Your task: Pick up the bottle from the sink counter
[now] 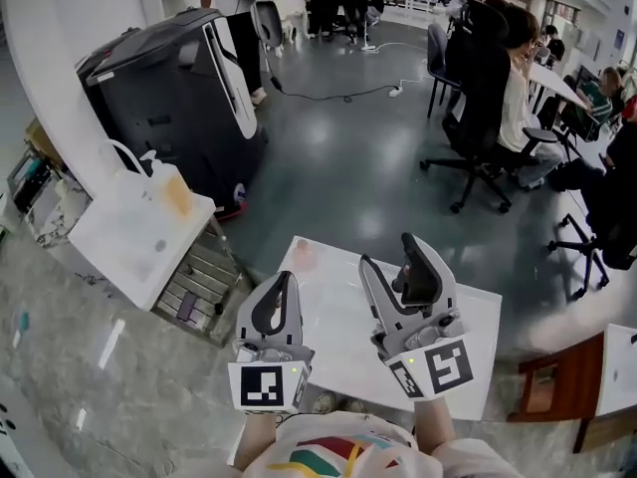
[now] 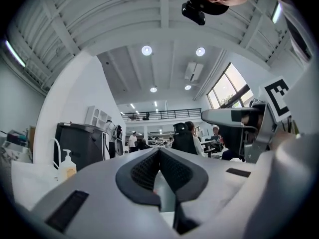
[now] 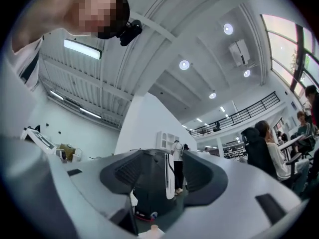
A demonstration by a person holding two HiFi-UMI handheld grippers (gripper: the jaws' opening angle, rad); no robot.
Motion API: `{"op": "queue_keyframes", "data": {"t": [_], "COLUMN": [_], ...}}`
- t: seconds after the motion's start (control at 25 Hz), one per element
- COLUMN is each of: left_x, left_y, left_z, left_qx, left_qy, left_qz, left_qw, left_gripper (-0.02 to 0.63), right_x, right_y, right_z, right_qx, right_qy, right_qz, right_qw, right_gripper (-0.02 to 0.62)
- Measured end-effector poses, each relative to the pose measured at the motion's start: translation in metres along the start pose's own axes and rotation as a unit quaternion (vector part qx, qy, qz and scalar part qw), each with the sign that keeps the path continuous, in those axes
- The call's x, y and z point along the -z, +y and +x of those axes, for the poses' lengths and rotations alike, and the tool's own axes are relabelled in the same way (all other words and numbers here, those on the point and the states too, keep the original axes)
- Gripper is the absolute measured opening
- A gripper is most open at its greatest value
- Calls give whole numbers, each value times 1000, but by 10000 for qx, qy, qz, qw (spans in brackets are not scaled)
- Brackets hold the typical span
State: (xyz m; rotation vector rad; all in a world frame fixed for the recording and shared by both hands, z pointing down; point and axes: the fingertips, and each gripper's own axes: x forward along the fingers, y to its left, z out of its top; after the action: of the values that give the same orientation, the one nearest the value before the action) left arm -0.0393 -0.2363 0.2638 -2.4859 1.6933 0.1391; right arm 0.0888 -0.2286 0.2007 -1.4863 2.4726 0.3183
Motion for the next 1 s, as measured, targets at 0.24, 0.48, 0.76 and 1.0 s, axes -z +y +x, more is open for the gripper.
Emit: {"op": "queue_keyframes", "data": {"t": [0.24, 0.48, 0.76, 1.0], "left_x": [15, 46, 79, 110], "left_y": [31, 64, 81, 90], "left_z": [-17, -25, -35, -36], "left_qx": [-443, -851, -1191, -1322], "left_qy": [189, 514, 874, 1169], "left_qz": [61, 4, -143, -227], "left_qw": [9988, 9950, 9889, 9840], "left_gripper": [18, 18, 18, 18], "right_x": [29, 90, 171, 247], "right_y": [18, 34, 41, 46], "right_z": [36, 79, 111, 130], "right_qx": [-456, -806, -989, -1106], "right_qy": [361, 909, 1650, 2275], "right_qz": [113, 72, 159, 172], "right_qw": [9982, 9926, 9812, 9673], "right_gripper": [296, 343, 357, 360]}}
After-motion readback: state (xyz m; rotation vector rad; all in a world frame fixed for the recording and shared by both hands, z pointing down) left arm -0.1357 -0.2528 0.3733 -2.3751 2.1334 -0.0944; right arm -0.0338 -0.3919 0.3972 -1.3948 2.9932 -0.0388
